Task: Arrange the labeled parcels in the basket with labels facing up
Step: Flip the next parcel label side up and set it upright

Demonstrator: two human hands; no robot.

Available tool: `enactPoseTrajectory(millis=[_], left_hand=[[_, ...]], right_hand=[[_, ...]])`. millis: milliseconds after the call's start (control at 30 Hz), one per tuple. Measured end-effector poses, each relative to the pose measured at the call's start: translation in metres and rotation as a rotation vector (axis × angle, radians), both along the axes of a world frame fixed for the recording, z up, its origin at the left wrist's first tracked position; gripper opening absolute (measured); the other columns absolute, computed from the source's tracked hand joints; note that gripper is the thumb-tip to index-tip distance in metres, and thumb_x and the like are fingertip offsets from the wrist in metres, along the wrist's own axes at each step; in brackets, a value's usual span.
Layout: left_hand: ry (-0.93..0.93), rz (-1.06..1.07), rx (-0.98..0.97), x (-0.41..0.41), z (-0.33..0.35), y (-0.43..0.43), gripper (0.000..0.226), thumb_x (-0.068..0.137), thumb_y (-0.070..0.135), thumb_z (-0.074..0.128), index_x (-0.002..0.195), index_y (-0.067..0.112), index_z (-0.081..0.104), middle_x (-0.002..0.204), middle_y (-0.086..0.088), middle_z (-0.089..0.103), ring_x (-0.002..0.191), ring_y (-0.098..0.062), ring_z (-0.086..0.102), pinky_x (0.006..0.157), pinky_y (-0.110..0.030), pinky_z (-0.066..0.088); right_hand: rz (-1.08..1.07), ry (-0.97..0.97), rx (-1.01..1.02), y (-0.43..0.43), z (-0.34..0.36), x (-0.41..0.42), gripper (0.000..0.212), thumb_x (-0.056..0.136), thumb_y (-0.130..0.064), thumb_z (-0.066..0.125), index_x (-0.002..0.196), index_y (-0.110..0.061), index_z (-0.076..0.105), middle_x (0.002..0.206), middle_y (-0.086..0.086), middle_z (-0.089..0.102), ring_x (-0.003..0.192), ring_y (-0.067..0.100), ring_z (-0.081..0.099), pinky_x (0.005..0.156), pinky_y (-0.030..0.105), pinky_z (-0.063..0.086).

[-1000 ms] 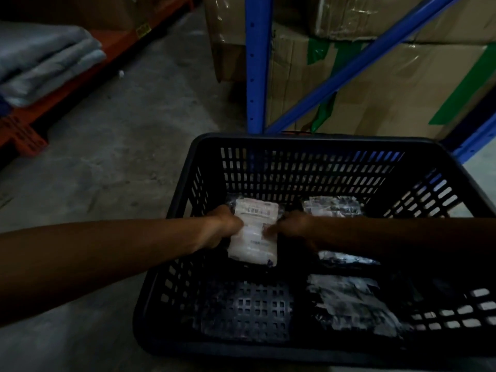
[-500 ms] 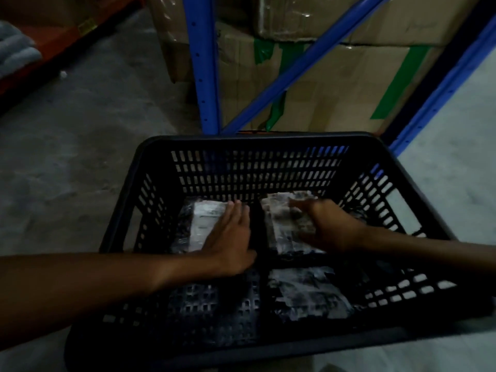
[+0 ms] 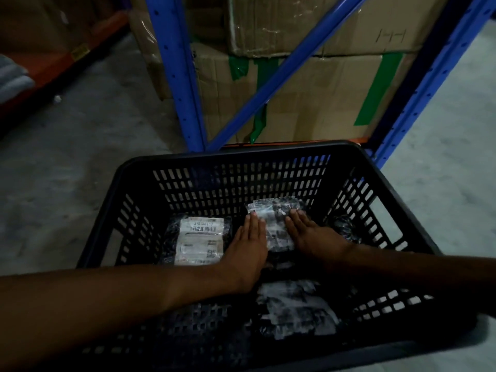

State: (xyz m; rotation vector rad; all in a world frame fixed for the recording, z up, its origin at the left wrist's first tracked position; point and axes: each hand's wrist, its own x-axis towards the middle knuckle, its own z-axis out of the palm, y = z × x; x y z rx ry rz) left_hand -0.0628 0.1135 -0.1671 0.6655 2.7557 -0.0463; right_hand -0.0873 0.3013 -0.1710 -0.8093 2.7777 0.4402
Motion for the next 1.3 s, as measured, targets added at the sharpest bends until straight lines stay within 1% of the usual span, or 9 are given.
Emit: enactPoseTrajectory(millis=[167, 333, 433, 600, 700, 967, 1133, 1233, 1300], left_hand=[[-0.130, 0.010, 0.512, -0.033, 0.081, -0.032, 0.048, 0.091, 0.042, 0.056, 0.127, 0.010, 0.054, 0.119, -0.012, 0.066, 0.110, -0.024, 0.064, 0.095, -0.037, 0.052], [-0.335, 0.582, 1.174, -0.039, 0.135, -0.050, 0.052, 0.075, 0.061, 0.061, 0.105, 0.020, 0.074, 0.109, 0.001, 0.077, 0.107, -0.020, 0.069, 0.105, -0.043, 0.047], [-0.586, 0.956, 1.369, -0.017, 0.140, -0.051, 0.054, 0.076, 0.063, 0.056, 0.101, 0.016, 0.069, 0.101, -0.007, 0.072, 0.098, -0.028, 0.065, 0.089, -0.039, 0.049], [-0.516, 1.088, 1.159, 0.016, 0.128, -0.071, 0.039, 0.079, 0.021, 0.075, 0.114, 0.004, 0.070, 0.113, -0.015, 0.074, 0.106, -0.032, 0.070, 0.100, -0.045, 0.053], [-0.399, 1.084, 1.120, 0.017, 0.123, -0.090, 0.034, 0.084, 0.021, 0.070, 0.112, 0.002, 0.072, 0.109, -0.016, 0.075, 0.101, -0.031, 0.072, 0.097, -0.045, 0.055], [-0.112, 1.065, 1.006, -0.015, 0.099, -0.126, 0.032, 0.092, 0.017, 0.060, 0.120, 0.005, 0.067, 0.118, -0.011, 0.070, 0.108, -0.033, 0.067, 0.097, -0.041, 0.053], [-0.281, 0.877, 0.730, -0.023, 0.072, -0.126, 0.050, 0.089, 0.016, 0.061, 0.138, 0.012, 0.050, 0.133, -0.009, 0.062, 0.122, -0.025, 0.059, 0.104, -0.032, 0.047], [-0.260, 0.839, 0.576, -0.035, 0.061, -0.129, 0.070, 0.086, 0.024, 0.060, 0.150, 0.011, 0.034, 0.143, -0.008, 0.054, 0.131, -0.025, 0.052, 0.109, -0.032, 0.043], [-0.264, 0.832, 0.519, -0.039, 0.061, -0.129, 0.079, 0.078, 0.028, 0.061, 0.151, 0.013, 0.033, 0.148, -0.010, 0.048, 0.134, -0.026, 0.049, 0.111, -0.034, 0.042]], right_hand=[[-0.124, -0.381, -0.592, 0.025, 0.114, -0.022, 0.051, 0.083, -0.032, 0.067, 0.130, -0.023, 0.050, 0.120, 0.001, 0.067, 0.103, 0.015, 0.066, 0.090, 0.035, 0.056], [-0.656, -0.723, -1.336, 0.019, 0.156, -0.024, 0.052, 0.074, -0.055, 0.070, 0.114, -0.021, 0.067, 0.118, 0.004, 0.072, 0.112, 0.025, 0.067, 0.104, 0.050, 0.047], [-1.065, -0.946, -1.465, -0.010, 0.143, -0.022, 0.053, 0.081, -0.063, 0.055, 0.099, -0.017, 0.074, 0.105, 0.008, 0.077, 0.096, 0.027, 0.072, 0.092, 0.040, 0.054], [-1.095, -1.064, -1.319, -0.058, 0.120, -0.005, 0.042, 0.085, -0.036, 0.066, 0.117, -0.008, 0.069, 0.120, 0.013, 0.071, 0.112, 0.029, 0.066, 0.100, 0.044, 0.051], [-1.042, -1.079, -1.347, -0.086, 0.116, 0.006, 0.027, 0.091, -0.021, 0.062, 0.111, -0.005, 0.068, 0.109, 0.013, 0.073, 0.093, 0.025, 0.070, 0.086, 0.038, 0.057], [-0.972, -1.000, -1.243, -0.137, 0.084, -0.027, 0.057, 0.073, -0.049, 0.074, 0.116, -0.013, 0.066, 0.113, 0.008, 0.072, 0.106, 0.028, 0.067, 0.095, 0.044, 0.054], [-0.904, -0.912, -1.077, -0.144, 0.027, -0.028, 0.087, 0.068, -0.072, 0.061, 0.129, -0.011, 0.053, 0.129, 0.012, 0.062, 0.112, 0.027, 0.063, 0.092, 0.040, 0.056], [-0.957, -1.101, -0.967, -0.135, 0.050, -0.033, 0.048, 0.095, -0.054, 0.040, 0.106, -0.013, 0.062, 0.098, 0.006, 0.068, 0.081, 0.020, 0.064, 0.067, 0.027, 0.057], [-0.921, -0.998, -0.940, -0.112, 0.054, -0.042, 0.049, 0.097, -0.053, 0.031, 0.109, -0.018, 0.063, 0.100, 0.002, 0.068, 0.086, 0.018, 0.063, 0.082, 0.033, 0.054]])
